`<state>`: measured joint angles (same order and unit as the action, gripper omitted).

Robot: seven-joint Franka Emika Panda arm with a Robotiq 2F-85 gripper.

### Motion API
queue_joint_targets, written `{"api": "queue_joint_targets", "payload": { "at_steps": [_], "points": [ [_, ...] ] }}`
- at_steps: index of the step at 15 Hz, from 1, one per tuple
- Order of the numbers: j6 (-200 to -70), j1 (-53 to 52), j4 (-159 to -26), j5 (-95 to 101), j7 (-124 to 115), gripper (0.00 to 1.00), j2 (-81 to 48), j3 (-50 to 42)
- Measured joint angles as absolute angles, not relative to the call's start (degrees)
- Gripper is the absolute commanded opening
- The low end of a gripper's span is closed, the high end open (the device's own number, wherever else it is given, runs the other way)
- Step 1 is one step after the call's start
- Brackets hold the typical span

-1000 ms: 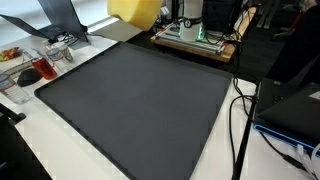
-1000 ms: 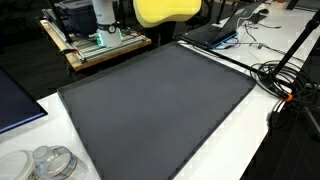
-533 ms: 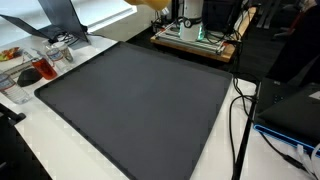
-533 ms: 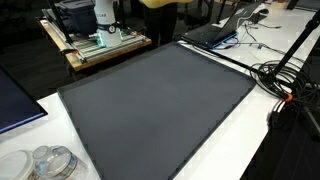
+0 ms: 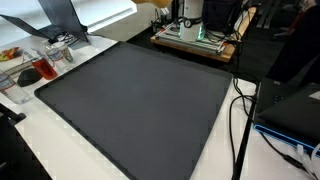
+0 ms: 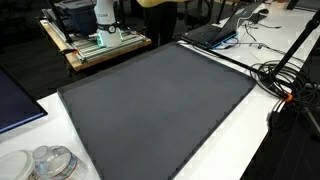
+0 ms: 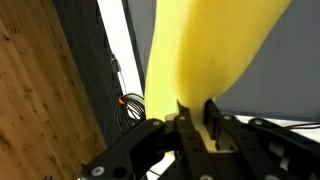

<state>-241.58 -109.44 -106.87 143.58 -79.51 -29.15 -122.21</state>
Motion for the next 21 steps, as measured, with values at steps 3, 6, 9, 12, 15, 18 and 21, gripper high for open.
{"api": "queue_joint_targets", "payload": {
  "at_steps": [3, 6, 9, 12, 15, 18, 21],
  "points": [
    [-241.57, -109.67, -107.60, 143.58, -79.51, 0.73, -29.31, -122.73],
    [-241.57, -109.67, -108.06, 143.58, -79.51, 0.95, -29.32, -122.73],
    [-241.57, -109.67, -108.11, 143.58, -79.51, 1.00, -29.32, -122.73],
    [-241.57, -109.60, -108.12, 143.58, -79.56, 1.00, -29.32, -122.71],
    [-241.57, -109.07, -108.13, 143.57, -82.21, 1.00, -28.93, -122.08],
    [-241.57, -106.15, -108.41, 143.57, -88.63, 1.00, -27.30, -118.06],
    [-241.52, -100.44, -108.60, 143.56, -95.52, 1.00, -25.07, -110.78]
  ]
}}
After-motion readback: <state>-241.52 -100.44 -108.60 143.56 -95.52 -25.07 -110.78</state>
